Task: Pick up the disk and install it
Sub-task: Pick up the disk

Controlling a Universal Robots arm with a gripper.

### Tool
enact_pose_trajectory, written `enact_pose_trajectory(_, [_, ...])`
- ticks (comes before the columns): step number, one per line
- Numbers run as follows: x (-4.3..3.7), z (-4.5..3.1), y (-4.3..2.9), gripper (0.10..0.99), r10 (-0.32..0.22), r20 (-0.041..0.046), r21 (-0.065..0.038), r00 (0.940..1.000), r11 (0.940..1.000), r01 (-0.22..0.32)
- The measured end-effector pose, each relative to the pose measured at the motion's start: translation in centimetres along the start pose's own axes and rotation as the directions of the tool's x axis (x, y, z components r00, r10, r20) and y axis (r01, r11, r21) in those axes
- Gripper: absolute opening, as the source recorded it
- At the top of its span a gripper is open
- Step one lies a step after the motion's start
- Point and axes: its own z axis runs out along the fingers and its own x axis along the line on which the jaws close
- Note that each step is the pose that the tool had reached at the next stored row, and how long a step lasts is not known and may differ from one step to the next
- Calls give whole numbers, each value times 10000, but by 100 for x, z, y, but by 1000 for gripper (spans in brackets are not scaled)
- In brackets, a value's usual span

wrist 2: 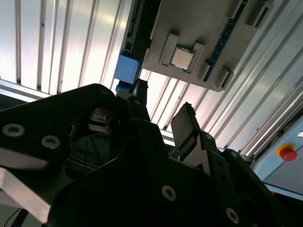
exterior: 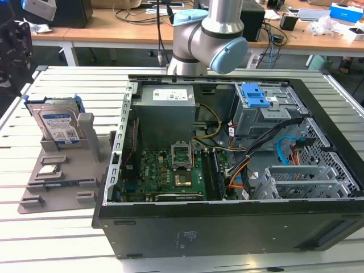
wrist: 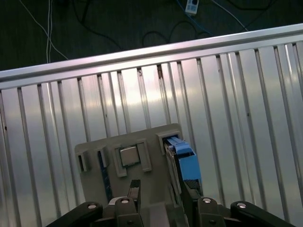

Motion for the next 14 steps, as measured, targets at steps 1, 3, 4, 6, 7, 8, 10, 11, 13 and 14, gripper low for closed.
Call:
enact_pose_trajectory(1, [-1,8,-5,482,0,1,0,10000,10000,0])
enact_pose_trajectory(3, [-3,28,-17,482,0,0,0,10000,10000,0])
enact_pose_trajectory(4, [-3,36,-20,482,0,0,0,10000,10000,0])
enact_pose_trajectory(6, [-4,51,-25,482,0,0,0,10000,10000,0])
enact_pose_trajectory(7, [-4,55,-27,482,0,0,0,10000,10000,0])
enact_pose_trajectory(8, [-4,58,-28,482,0,0,0,10000,10000,0])
enact_pose_trajectory(10, [-5,69,-32,482,0,0,0,10000,10000,0])
enact_pose_trajectory(11, [-5,77,-35,482,-1,0,0,10000,10000,1])
enact_pose_trajectory(13, [-6,90,-39,482,0,0,0,10000,10000,0])
enact_pose_trajectory(14, [-6,100,-42,482,0,0,0,10000,10000,0])
